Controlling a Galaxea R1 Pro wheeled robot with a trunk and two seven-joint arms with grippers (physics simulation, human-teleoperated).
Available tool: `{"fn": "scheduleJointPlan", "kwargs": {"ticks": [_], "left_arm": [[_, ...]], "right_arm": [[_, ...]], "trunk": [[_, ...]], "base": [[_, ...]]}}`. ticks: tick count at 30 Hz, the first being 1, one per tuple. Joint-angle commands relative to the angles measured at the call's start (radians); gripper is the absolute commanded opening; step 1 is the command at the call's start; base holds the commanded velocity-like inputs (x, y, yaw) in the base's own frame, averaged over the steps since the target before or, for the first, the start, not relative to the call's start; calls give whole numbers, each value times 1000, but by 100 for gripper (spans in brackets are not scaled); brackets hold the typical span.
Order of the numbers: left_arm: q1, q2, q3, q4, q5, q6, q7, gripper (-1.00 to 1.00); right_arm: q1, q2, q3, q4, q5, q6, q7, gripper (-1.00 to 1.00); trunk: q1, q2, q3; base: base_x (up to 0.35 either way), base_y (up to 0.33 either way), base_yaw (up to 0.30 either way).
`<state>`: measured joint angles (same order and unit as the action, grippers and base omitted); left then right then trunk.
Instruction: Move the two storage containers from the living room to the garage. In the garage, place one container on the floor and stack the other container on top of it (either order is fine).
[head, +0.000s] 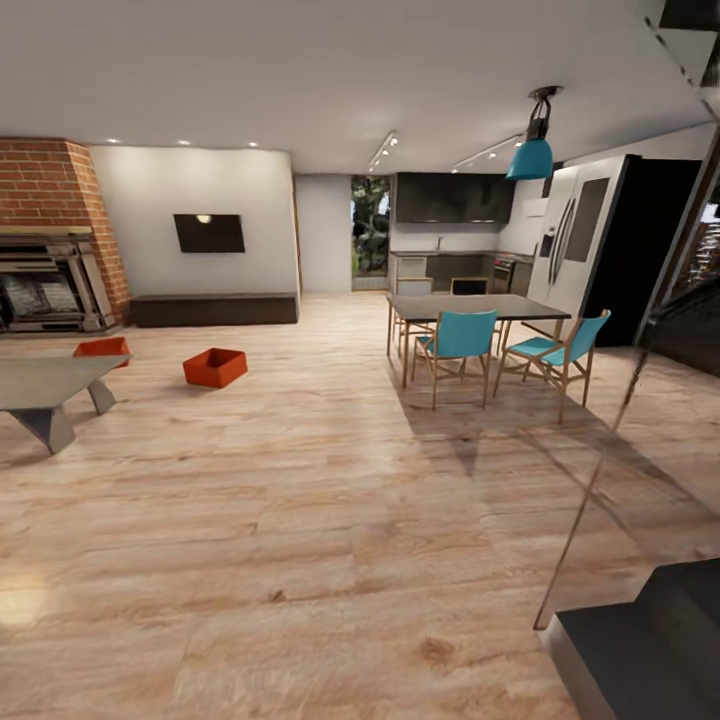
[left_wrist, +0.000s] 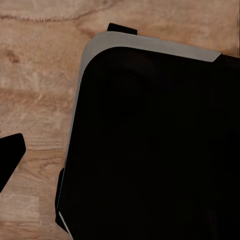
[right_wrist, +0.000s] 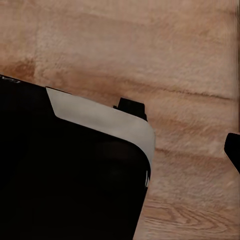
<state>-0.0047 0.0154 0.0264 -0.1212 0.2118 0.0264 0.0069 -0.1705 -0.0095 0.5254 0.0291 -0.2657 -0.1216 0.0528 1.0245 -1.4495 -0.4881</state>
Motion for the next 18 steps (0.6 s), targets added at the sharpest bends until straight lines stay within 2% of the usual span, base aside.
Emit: {"fn": "scheduleJointPlan", "kwargs": {"ticks": [1,6,18], "left_arm": [[0,0,2,-2,4,3,1,100],[0,0,2,-2,4,3,1,100],[0,0,2,-2,4,3,1,100]], "right_arm": [[-1,0,7,3,-10,-6,6,100],[-1,-1,9,3,-10,-6,6,100],[-1,0,11,3,-12,-5,4,100]], "trunk": [[1,0,-1],[1,0,-2],[1,0,-2]], "base": [[323,0,-244],[323,0,-96],[323,0,-6]]}}
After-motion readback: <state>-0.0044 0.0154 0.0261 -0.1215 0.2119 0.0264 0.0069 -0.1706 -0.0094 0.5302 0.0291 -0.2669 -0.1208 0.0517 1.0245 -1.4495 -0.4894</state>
